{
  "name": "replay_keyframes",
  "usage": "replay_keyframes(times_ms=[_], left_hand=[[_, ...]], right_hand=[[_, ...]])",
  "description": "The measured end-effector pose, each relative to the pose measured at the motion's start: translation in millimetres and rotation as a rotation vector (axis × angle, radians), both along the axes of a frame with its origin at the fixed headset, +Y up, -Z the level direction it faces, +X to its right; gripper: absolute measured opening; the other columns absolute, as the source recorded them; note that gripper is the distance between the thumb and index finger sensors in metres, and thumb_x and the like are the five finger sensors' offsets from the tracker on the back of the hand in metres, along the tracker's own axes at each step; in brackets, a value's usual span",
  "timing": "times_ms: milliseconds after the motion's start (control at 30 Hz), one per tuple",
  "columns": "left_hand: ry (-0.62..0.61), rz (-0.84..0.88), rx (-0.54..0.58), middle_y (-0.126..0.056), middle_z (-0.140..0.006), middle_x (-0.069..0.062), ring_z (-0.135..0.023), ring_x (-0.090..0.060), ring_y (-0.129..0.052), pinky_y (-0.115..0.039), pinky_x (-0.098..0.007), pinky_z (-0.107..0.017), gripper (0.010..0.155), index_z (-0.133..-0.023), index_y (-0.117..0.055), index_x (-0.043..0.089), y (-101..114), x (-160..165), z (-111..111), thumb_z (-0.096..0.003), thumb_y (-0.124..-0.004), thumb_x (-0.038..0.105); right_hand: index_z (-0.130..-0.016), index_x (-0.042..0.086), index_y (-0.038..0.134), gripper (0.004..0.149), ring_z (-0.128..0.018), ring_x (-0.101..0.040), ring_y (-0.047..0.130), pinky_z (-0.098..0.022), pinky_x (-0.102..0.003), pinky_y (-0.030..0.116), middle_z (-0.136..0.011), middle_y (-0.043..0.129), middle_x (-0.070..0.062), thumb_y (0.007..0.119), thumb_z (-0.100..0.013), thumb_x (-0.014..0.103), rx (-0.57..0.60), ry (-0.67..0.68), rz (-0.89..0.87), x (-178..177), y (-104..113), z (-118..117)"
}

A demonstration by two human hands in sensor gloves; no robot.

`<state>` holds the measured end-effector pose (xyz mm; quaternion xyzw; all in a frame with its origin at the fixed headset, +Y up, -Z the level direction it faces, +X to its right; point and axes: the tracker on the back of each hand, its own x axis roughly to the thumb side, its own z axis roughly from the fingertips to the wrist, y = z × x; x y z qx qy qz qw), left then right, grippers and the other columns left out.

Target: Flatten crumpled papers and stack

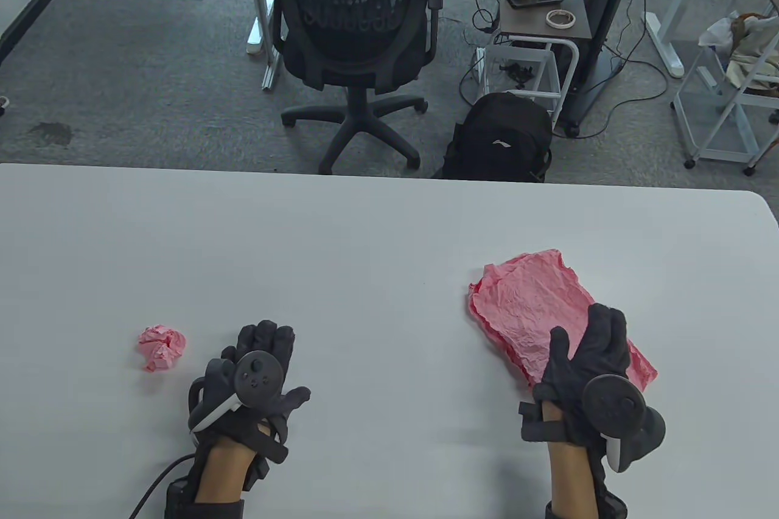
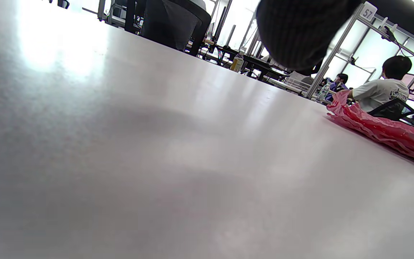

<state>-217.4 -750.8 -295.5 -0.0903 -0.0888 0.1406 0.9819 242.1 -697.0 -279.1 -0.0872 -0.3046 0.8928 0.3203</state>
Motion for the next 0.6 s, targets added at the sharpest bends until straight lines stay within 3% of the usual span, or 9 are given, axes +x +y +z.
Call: replay_keyframes(times_ms=[400,533,600], left_hand=[[0.145,0.067,0.152,-0.018,-0.116,-0.014,-0.112,-0.047,-0.022,-0.029,-0.070,-0.075,0.090,-0.114,-0.025,0.023,12,-36,-7,-0.0480,-0.081,0.050],[0.305,0.111,0.145,-0.019,-0.115,-0.015,-0.111,-0.048,-0.022,-0.029,-0.070,-0.075,0.088,-0.114,-0.028,0.021,21,-71,-22,-0.0484,-0.082,0.046],[0.340,0.076,0.066,-0.018,-0.115,-0.015,-0.111,-0.048,-0.021,-0.028,-0.070,-0.075,0.088,-0.114,-0.027,0.021,24,-85,-30,-0.0489,-0.082,0.046]], right_hand=[[-0.104,0.011,0.050,0.065,-0.088,-0.056,0.058,-0.058,-0.066,0.056,-0.106,0.051,-0.026,0.079,-0.051,0.036,-0.082,0.211,0.061,-46,-24,-14],[-0.104,0.011,0.051,0.065,-0.088,-0.056,0.058,-0.057,-0.066,0.055,-0.106,0.051,-0.027,0.079,-0.051,0.036,-0.113,0.267,0.089,-58,-29,-16],[-0.104,0.011,0.051,0.065,-0.088,-0.056,0.058,-0.057,-0.067,0.055,-0.106,0.052,-0.027,0.079,-0.051,0.036,-0.114,0.278,0.085,-61,-30,-16]])
